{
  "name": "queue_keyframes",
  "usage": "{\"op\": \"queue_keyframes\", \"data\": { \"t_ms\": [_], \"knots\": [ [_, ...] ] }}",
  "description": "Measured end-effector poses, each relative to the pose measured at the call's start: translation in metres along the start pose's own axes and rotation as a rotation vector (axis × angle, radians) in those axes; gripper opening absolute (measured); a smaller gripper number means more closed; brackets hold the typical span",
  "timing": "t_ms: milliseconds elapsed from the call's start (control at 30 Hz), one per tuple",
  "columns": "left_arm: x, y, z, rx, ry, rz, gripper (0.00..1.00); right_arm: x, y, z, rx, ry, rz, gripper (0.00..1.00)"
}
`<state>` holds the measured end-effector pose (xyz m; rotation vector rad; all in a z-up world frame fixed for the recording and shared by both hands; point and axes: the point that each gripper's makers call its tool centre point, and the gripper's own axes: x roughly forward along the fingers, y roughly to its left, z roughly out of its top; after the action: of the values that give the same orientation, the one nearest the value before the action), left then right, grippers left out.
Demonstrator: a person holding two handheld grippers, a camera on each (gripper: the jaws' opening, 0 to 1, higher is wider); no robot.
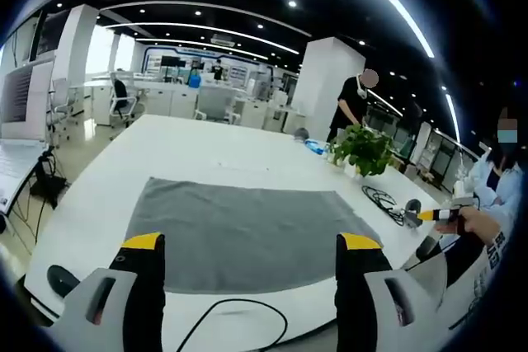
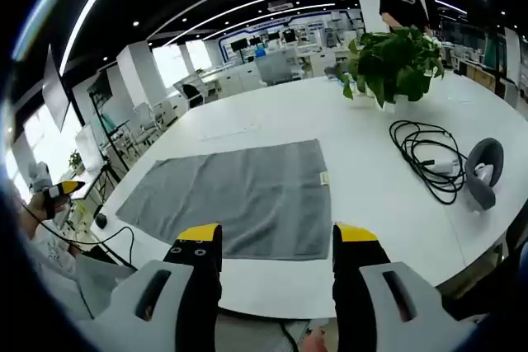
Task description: Fold the towel on the table until its edges align and the towel forms a compact rectangular stack.
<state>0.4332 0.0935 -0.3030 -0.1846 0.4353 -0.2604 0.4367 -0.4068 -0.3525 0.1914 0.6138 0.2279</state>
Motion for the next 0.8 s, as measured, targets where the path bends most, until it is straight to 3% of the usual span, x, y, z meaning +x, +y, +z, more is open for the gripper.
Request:
{"op": "queue_keyframes", "data": {
  "t_ms": [267, 433, 800],
  "knots": [
    [0.005, -0.004, 0.002, 0.002, -0.003, -0.014, 0.87, 0.000, 0.000, -0.005, -0.001, 0.016, 0.002, 0.53],
    [0.008, -0.009, -0.009, 0.002, 0.025, -0.021, 0.87, 0.001, -0.003, -0.006, 0.002, 0.020, -0.009, 0.54],
    [0.004, -0.004, -0.009, 0.000, 0.031, -0.008, 0.87, 0.001, -0.005, -0.012, 0.009, 0.030, -0.015, 0.53]
  ]
}}
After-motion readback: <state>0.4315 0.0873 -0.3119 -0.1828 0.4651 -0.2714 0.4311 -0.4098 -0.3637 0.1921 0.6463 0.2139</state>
